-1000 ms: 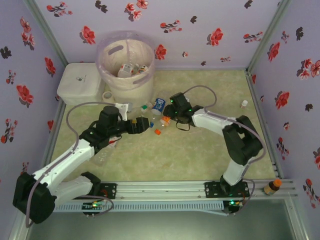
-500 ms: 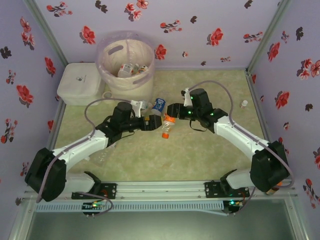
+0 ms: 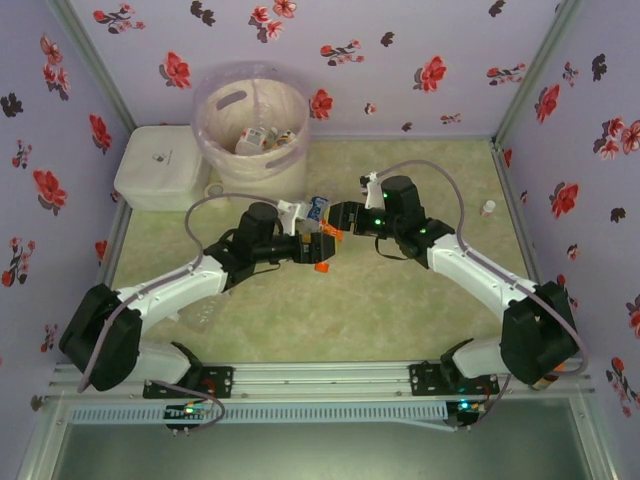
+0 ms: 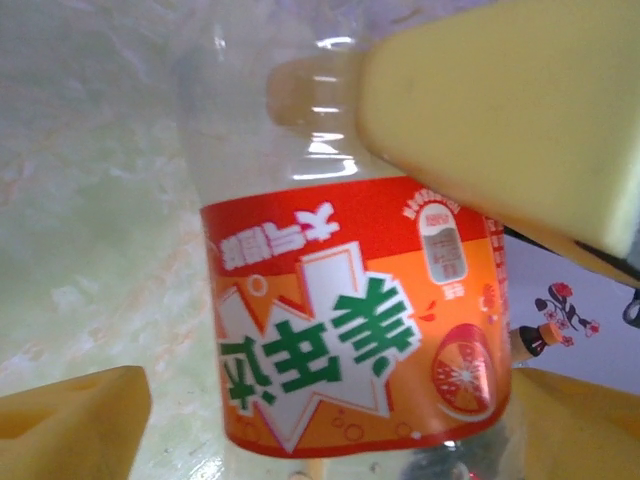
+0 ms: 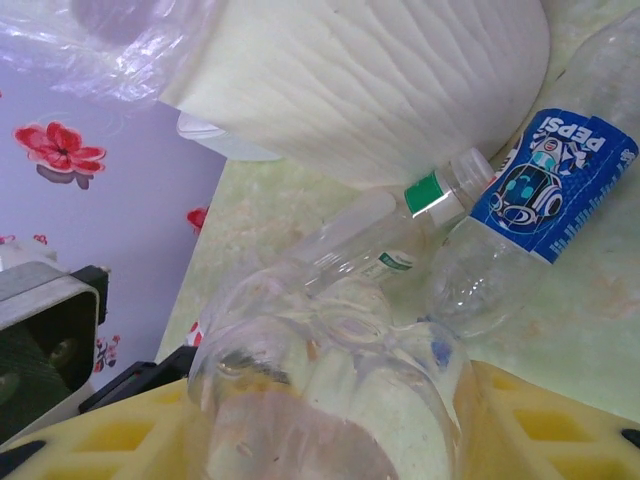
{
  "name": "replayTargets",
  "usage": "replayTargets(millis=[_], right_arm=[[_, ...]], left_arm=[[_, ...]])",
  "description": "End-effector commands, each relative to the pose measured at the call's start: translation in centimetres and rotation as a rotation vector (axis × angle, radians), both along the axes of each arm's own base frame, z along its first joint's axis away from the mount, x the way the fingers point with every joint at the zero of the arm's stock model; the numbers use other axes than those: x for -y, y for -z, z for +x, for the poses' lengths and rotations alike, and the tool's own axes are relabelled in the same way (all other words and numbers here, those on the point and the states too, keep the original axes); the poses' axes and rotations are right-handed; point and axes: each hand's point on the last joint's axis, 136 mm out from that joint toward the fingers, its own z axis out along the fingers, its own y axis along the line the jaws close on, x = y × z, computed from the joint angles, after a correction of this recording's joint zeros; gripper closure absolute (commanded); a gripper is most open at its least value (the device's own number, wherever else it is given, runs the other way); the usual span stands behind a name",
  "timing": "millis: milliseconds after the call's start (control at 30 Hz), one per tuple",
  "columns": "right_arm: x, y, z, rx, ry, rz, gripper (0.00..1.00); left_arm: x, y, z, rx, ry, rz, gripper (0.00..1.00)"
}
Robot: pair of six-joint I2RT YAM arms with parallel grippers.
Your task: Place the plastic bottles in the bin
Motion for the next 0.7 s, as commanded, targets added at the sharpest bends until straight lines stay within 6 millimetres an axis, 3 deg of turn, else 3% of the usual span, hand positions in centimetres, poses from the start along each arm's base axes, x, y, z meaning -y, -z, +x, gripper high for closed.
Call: replayTargets(millis=[0, 133, 233, 433, 567, 667], right_arm=[[-0.9, -1.1, 0.1, 0.011, 0.007, 0.065, 0.77], [-1.1, -0.9, 0.3, 0.002, 0.019, 0.067, 0.75], [-0.6, -0.6, 0.4, -0.005, 0.037, 0.019, 0.58], [3.5, -1.4, 0.7, 0.058, 0.171, -0.122, 0.03], [7.5, -2.0, 0.5, 0.084, 0.3, -0.21, 0.0], [9.8, -1.5, 0.2, 0.093, 0.374, -0.282, 0.0]], left_arm=[[0.5, -0.9, 0.2, 0.018, 0.008, -0.02, 0.2], [0.3, -0.6, 0.3, 0.001, -0.002, -0.013, 0.39], [-0.2, -0.2, 0.4, -0.018, -0.011, 0.012, 0.42], [-1.8, -1.6, 0.9, 0.026, -0.042, 0.048, 0.48], [-3.2, -3.3, 1.1, 0.098, -0.044, 0.114, 0.52], [-3.7, -6.6, 1.0, 0.176, -0.028, 0.119, 0.55]])
